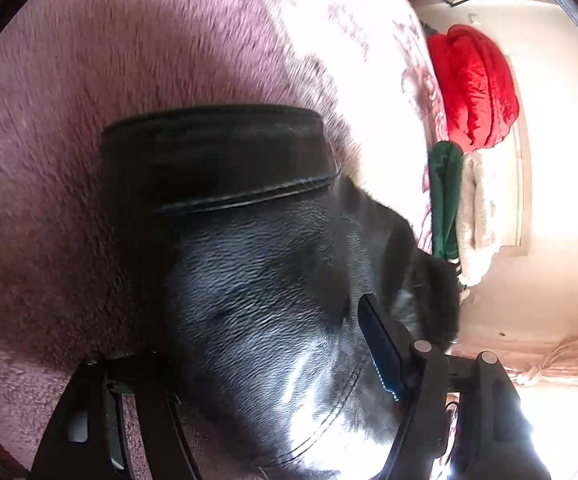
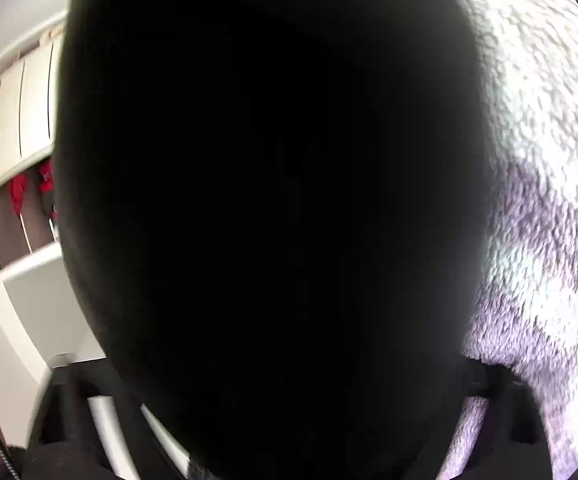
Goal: Fold large clothes
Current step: 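Carry the jacket bundle with both tools onto the green clothes stack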
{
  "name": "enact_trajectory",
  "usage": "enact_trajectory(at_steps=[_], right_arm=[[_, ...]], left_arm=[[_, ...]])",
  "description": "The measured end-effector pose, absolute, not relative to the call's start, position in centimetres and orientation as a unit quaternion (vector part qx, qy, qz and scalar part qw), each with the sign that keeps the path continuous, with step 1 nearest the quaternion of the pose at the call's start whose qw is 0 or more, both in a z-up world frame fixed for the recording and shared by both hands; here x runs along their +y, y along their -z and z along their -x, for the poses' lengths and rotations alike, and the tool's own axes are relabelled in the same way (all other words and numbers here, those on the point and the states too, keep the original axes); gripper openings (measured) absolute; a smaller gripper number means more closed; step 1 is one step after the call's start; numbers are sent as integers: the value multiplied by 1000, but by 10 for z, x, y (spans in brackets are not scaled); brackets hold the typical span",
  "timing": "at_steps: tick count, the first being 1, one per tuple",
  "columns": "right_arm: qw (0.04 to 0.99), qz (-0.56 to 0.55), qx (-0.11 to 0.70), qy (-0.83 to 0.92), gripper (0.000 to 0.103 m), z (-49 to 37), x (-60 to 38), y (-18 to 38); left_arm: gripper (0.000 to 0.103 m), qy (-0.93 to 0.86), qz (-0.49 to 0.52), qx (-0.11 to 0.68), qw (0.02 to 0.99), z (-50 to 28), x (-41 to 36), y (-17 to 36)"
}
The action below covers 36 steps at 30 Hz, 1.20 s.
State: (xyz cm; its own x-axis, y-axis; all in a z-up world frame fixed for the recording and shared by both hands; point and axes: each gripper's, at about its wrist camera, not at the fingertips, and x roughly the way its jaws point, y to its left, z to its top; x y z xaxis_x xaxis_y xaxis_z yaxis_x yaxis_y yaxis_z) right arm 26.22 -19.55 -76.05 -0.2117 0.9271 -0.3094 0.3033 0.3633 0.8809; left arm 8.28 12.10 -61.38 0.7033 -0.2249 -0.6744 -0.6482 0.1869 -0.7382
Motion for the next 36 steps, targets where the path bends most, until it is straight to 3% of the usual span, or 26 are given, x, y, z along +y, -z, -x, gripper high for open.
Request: enact_trajectory(at_steps=[4, 18, 28, 36], right_arm=[[450, -424, 698, -362, 53, -268, -185, 738], [441, -426, 677, -408, 49, -343, -158, 614], [484, -449, 613, -433, 49, -503, -126, 503], [503, -458, 587, -438, 49, -676, -114, 504]], left_arm=[[60, -159, 611, 354, 690, -88, 122, 595], [60, -127, 583, 325, 734, -141, 117, 457], [60, -45, 549, 269, 790, -306, 150, 348], [60, 5, 550, 233, 802, -465, 167, 352]])
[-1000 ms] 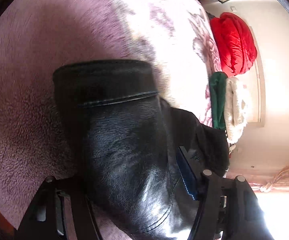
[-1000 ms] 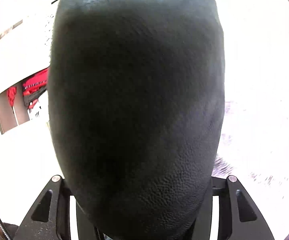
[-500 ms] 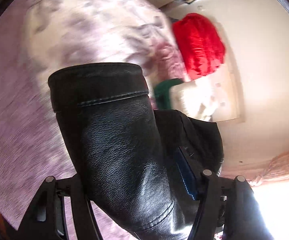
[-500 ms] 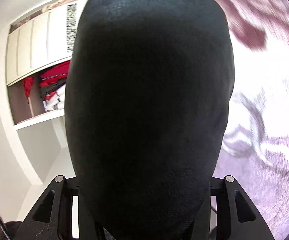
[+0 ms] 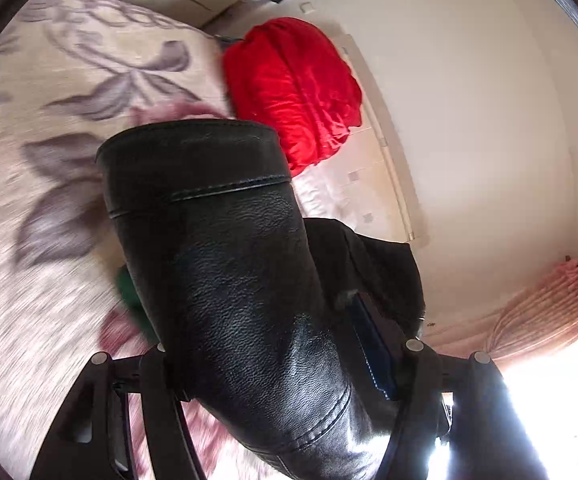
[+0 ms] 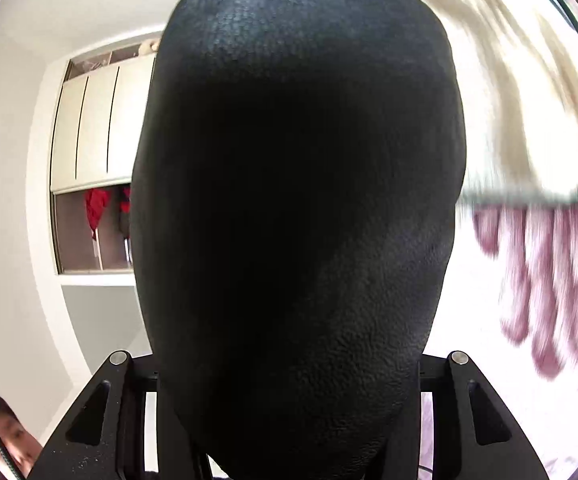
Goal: Fold large clothes
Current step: 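Carry the jacket bundle with both tools onto the green clothes stack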
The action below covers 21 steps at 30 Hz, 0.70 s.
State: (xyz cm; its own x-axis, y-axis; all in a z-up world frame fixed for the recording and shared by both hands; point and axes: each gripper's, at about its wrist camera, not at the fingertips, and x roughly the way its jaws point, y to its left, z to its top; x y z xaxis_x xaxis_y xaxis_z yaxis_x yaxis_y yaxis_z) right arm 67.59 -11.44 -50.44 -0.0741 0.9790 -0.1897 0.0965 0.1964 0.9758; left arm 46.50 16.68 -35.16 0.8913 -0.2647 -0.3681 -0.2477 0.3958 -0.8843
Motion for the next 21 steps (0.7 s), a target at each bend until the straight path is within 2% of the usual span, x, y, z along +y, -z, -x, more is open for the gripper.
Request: enact_trajectory(at_steps=[5, 11, 14, 19, 20, 21], right_arm=[[477, -442, 609, -454, 49, -775, -103, 555], [477, -418, 645, -426, 51, -846, -102, 652], [466, -411, 656, -429, 57, -847, -101, 668], [503, -345, 690, -390, 77, -841, -89, 644], [523, -324, 695, -372, 81, -837, -87, 636], [551, -295, 696, -352, 87, -832, -85, 624]], left_arm=[[60, 20, 535, 236, 811, -544, 164, 392], [60, 24, 499, 332, 800, -612, 146, 491], [60, 33, 462, 349, 815, -615, 141, 492], [60, 40, 448, 408, 795, -621, 145, 479], [61, 31, 435, 421, 796, -619, 142, 473], [67, 17, 409, 433, 803, -615, 137, 466]])
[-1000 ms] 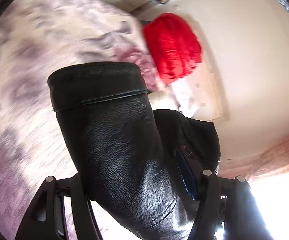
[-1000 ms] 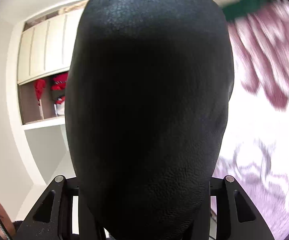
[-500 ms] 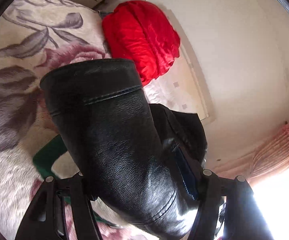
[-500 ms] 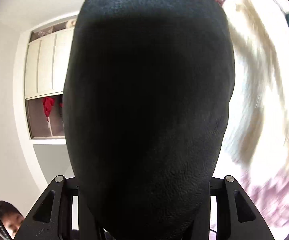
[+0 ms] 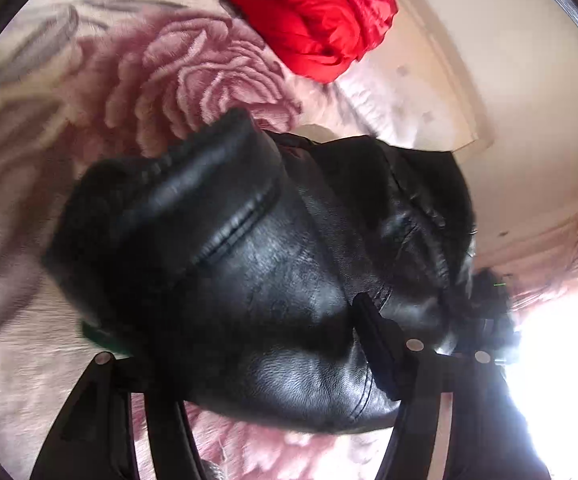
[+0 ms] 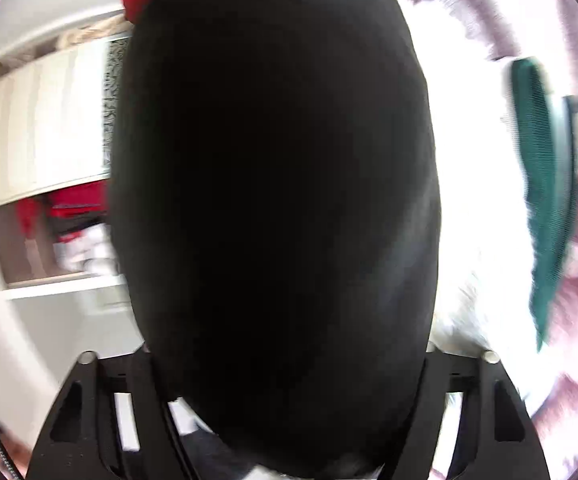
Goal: Fold large clothes
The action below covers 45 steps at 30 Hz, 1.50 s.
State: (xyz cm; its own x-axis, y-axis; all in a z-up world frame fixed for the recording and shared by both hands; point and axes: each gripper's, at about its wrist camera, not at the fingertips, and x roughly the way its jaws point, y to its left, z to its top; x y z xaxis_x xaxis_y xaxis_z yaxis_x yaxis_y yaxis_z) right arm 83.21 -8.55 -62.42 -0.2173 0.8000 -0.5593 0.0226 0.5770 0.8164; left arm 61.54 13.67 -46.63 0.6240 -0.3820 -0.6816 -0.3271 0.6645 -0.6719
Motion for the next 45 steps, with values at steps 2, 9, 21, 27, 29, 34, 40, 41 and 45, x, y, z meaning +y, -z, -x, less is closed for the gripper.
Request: enact_trajectory(at_steps=[2, 9, 21, 27, 29, 34, 40, 41, 45], right_arm=[[610, -239, 688, -310, 92, -817, -83, 600], [796, 7, 602, -64, 98, -735, -73, 517], [845, 22, 531, 52, 100, -526, -130, 349], [882, 41, 464, 76, 100, -434, -134, 207], [889, 45, 448, 82, 100, -401, -135, 168], [905, 32, 417, 79, 100, -324, -146, 86], [918, 31, 391, 57, 100, -245, -157, 18], [921, 29, 386, 51, 100, -231, -160, 7], [929, 24, 366, 50, 100, -193, -166, -20]], left_arm=[[80, -6, 354, 451, 819, -611, 128, 454], [98, -89, 160, 472, 862, -590, 103, 410], [101, -69, 51, 443, 892, -476, 81, 265], [101, -48, 34, 414, 908, -401, 71, 185], [101, -48, 31, 404, 913, -371, 65, 157], [101, -47, 37, 378, 924, -308, 56, 103], [101, -58, 32, 347, 935, -241, 46, 56], [101, -59, 32, 343, 937, -229, 44, 49], [101, -58, 32, 328, 942, -200, 38, 31]])
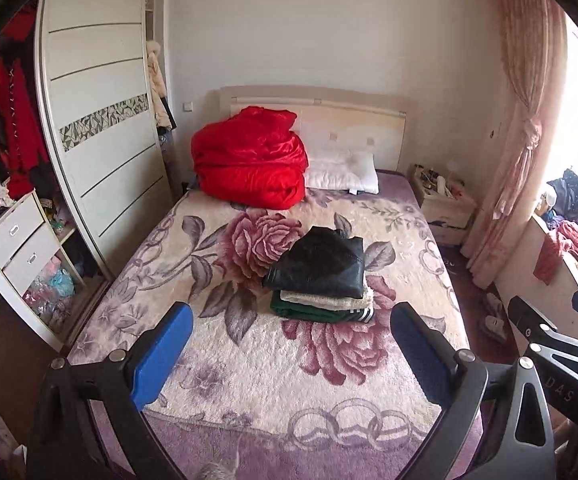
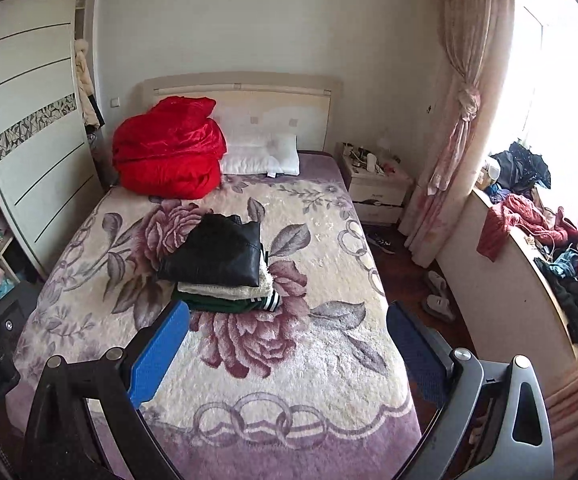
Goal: Fold large clothes
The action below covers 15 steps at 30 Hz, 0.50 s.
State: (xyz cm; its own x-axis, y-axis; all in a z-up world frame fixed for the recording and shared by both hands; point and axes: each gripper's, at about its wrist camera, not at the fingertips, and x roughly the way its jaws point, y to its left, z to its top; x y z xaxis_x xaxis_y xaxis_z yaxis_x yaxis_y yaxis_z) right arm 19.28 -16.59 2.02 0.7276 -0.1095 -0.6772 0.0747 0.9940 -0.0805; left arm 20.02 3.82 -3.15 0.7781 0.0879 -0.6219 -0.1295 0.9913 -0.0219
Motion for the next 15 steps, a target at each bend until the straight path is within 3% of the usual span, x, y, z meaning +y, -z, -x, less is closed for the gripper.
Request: enact_trajectory(at_steps=[15], right_arm=[[945, 19, 323, 51, 103, -118, -180, -70]], left_arm=[[103, -52, 29, 307, 950, -163, 29, 23]])
